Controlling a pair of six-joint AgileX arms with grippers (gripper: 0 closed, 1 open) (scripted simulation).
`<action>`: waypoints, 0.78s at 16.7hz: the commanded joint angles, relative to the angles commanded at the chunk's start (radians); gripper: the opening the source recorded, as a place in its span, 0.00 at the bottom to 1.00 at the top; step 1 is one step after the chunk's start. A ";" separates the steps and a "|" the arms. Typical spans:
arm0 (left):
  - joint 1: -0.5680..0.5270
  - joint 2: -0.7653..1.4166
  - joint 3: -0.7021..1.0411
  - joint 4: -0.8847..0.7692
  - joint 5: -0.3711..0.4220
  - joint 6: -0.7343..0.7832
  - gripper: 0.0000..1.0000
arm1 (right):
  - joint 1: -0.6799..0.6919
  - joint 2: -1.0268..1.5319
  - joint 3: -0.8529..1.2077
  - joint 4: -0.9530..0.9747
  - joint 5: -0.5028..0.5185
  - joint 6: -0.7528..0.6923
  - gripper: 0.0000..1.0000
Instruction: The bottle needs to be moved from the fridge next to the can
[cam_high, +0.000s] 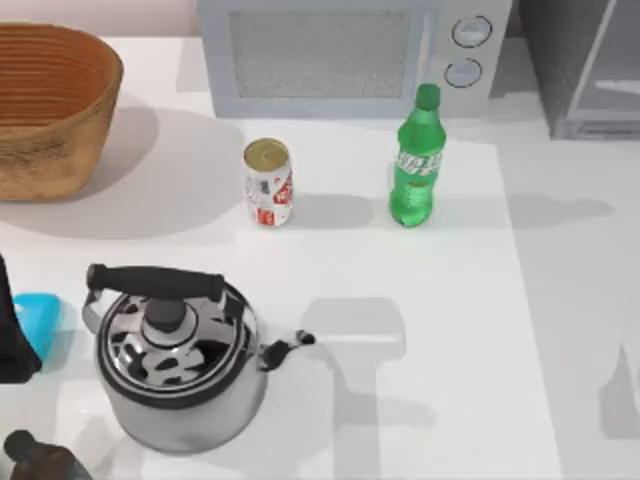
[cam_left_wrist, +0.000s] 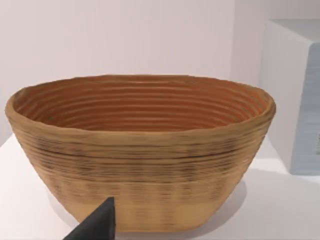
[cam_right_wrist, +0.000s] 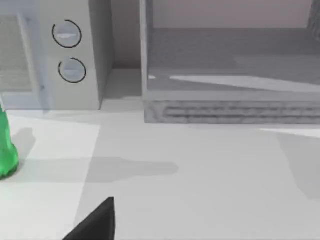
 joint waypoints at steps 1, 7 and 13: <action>0.000 0.000 0.000 0.000 0.000 0.000 1.00 | -0.001 -0.049 0.040 -0.098 0.001 -0.001 1.00; 0.000 0.000 0.000 0.000 0.000 0.000 1.00 | -0.004 -0.294 0.241 -0.576 0.001 -0.004 1.00; 0.000 0.000 0.000 0.000 0.000 0.000 1.00 | -0.005 -0.371 0.304 -0.706 0.000 -0.007 1.00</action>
